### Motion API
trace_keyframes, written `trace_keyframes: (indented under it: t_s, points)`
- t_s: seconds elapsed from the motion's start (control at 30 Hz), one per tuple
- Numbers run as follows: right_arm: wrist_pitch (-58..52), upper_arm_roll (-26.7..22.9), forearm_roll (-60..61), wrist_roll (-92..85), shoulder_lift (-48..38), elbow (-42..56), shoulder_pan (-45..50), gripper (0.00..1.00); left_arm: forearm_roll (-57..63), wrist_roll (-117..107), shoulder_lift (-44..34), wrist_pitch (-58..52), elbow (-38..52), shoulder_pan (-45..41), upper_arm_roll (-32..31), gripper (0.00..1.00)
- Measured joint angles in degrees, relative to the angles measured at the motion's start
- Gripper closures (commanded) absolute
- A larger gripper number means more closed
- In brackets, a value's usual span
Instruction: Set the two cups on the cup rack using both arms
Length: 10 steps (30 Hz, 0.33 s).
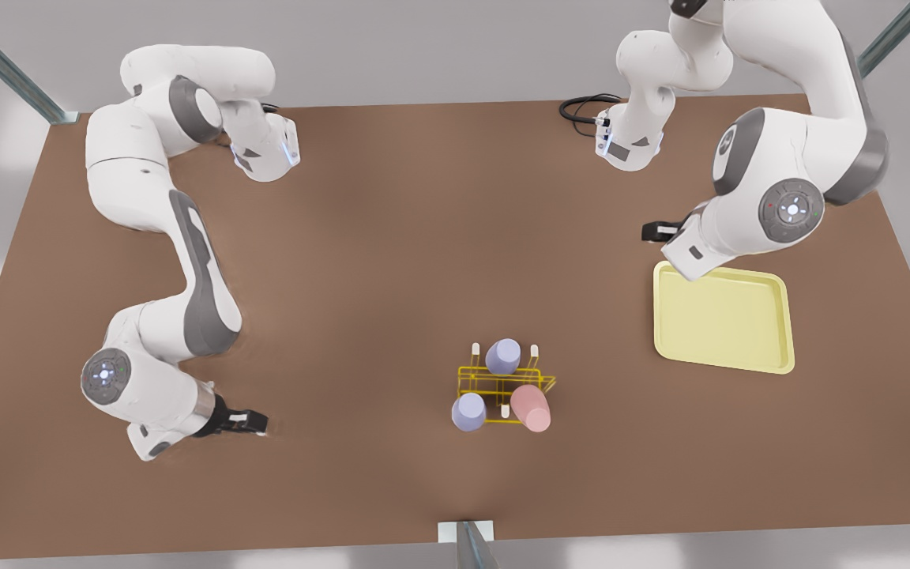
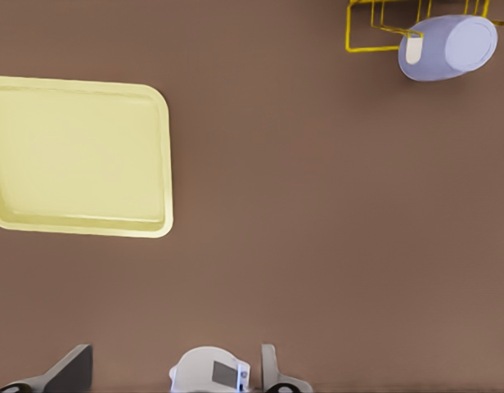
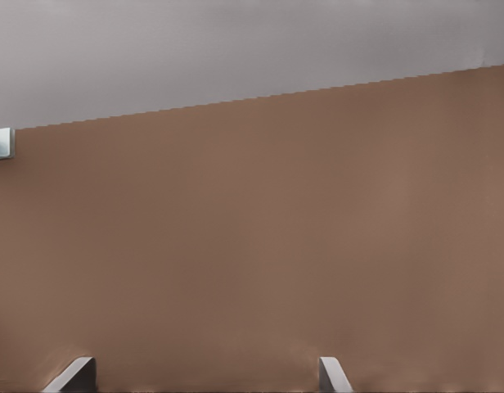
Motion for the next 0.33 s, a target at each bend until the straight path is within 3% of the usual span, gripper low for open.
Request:
trace_keyframes:
  t_s: [0.13,0.33]
  points:
    - [-13.1,-0.1,0.5,-4.3,-19.4,-7.2,-5.9,0.00,-0.5,0.6,0.3,-0.7,-0.3,0.2,-0.1,0.00]
    - [-21.0,-0.6,3.5,-9.6,-31.5,-17.5,-8.5,0.00,-0.4,1.3,0.8,-1.1,-0.2,0.3,0.0,0.00]
